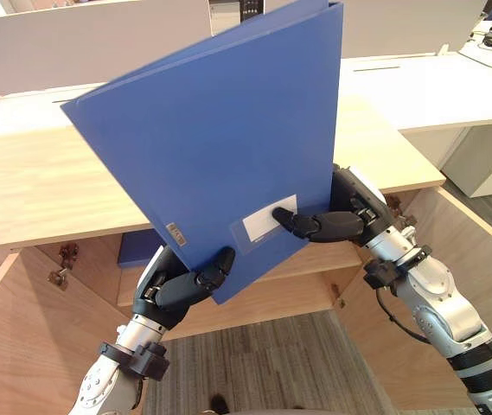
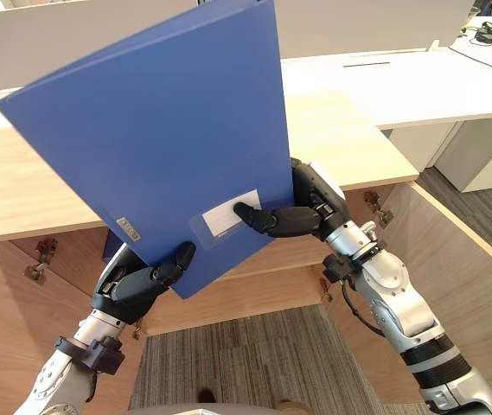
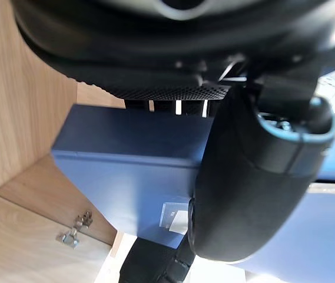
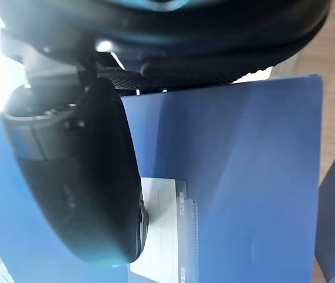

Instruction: Walk over to the cabinet, pick up the folder, carry it to the office cabinet, place the folder inside the office cabinet, then close the office cabinet door

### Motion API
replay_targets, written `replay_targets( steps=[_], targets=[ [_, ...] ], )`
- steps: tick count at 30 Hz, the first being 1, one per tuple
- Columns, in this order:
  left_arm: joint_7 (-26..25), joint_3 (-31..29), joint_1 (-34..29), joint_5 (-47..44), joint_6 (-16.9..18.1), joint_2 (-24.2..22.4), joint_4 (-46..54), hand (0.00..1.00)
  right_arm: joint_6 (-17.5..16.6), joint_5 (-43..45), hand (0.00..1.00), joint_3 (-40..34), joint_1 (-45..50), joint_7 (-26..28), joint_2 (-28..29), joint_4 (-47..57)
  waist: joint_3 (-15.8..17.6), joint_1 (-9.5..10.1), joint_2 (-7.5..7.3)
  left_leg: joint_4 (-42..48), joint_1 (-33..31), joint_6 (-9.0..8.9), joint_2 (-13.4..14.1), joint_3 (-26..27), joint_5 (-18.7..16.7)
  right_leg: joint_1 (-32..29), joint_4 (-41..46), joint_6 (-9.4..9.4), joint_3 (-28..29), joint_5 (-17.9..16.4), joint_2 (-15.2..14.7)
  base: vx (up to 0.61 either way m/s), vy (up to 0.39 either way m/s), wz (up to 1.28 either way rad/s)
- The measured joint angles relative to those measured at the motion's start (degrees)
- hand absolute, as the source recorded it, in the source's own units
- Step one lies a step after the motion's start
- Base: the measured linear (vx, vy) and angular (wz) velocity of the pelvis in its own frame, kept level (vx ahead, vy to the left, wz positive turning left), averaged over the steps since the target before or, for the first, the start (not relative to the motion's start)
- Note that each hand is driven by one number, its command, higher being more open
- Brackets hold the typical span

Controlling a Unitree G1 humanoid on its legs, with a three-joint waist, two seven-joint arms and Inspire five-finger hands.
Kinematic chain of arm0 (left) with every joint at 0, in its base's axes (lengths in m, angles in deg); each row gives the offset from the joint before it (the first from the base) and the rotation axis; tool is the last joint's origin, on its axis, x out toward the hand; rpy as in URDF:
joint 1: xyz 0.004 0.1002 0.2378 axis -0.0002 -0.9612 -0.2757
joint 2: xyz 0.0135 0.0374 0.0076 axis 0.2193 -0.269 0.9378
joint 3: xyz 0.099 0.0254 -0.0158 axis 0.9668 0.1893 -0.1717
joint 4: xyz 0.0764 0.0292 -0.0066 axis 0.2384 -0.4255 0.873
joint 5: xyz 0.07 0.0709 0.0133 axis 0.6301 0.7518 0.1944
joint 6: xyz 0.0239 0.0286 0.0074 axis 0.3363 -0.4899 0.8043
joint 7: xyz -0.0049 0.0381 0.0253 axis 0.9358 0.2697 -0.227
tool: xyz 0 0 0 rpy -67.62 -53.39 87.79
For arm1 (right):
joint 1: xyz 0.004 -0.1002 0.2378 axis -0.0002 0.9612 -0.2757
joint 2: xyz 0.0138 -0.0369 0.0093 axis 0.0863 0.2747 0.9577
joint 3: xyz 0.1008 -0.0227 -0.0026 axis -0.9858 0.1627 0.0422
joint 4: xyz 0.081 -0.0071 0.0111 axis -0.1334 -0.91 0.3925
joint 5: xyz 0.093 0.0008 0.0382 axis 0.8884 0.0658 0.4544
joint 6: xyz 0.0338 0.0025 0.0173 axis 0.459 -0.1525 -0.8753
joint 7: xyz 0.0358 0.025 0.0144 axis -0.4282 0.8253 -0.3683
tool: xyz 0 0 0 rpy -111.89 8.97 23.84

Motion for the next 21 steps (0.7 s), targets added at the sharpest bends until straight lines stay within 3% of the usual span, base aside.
replay_targets(
  steps=[3,5,6,11,14,21],
  targets=[
    [-0.43,-1.22,0.55,5.65,0.13,-2.83,0.03,0.0,0.04,-0.53,0.0,-0.75,1.38,0.29,2.36,0.24,-0.04,0.67,0.04,0.0,-0.16,0.06,-0.02,-0.39,0.21,0.04,0.0,-0.01,-0.46,0.0,-0.01,-0.01,-0.005,0.09],
    [-1.37,-3.18,1.45,10.7,0.16,-8.0,0.07,0.0,0.33,-2.64,0.0,-1.9,3.31,0.15,7.49,1.22,-0.06,0.92,0.07,-0.01,-0.4,0.12,-0.05,-0.91,0.48,0.04,0.01,-0.02,-0.96,-0.01,-0.02,-0.02,-0.009,0.13],
    [-1.59,-3.88,1.71,13.42,0.33,-10.72,0.17,1.0,0.37,-4.71,0.0,-3.41,4.23,0.06,10.94,1.23,-0.09,1.02,0.12,-0.02,-0.47,0.15,-0.09,-1.26,0.58,0.12,0.02,-0.03,-1.23,-0.02,-0.05,-0.02,-0.005,0.1],
    [-2.95,-5.32,2.61,20.74,1.97,-19.73,0.58,1.0,0.38,-9.34,0.0,-7.5,7.15,-0.19,19.5,2.71,-0.26,1.38,0.39,-0.04,-0.84,0.21,-0.34,-2.39,0.93,0.32,0.04,-0.07,-2.39,-0.05,-0.26,-0.02,0.004,0.13],
    [-6.6,-7.71,3.35,24.97,3.81,-24.31,0.62,1.0,0.38,-10.94,0.0,-8.8,8.62,-1.97,23.3,3.47,-0.37,1.72,0.56,-0.05,-1.05,0.21,-0.34,-2.82,1.05,0.37,0.05,-0.12,-2.86,-0.09,-0.27,-0.02,0.002,0.09],
    [-17.9,-20.45,1.48,31.71,6.62,-30.34,0.57,1.0,0.32,-10.9,0.0,-17.01,9.86,-6.54,28.1,4.06,-0.46,2.38,0.58,-0.03,-2.04,0.33,-0.54,-4.82,1.43,0.56,-0.32,-0.15,-4.92,-0.11,-0.39,0.0,-0.002,0.14]
  ],
)
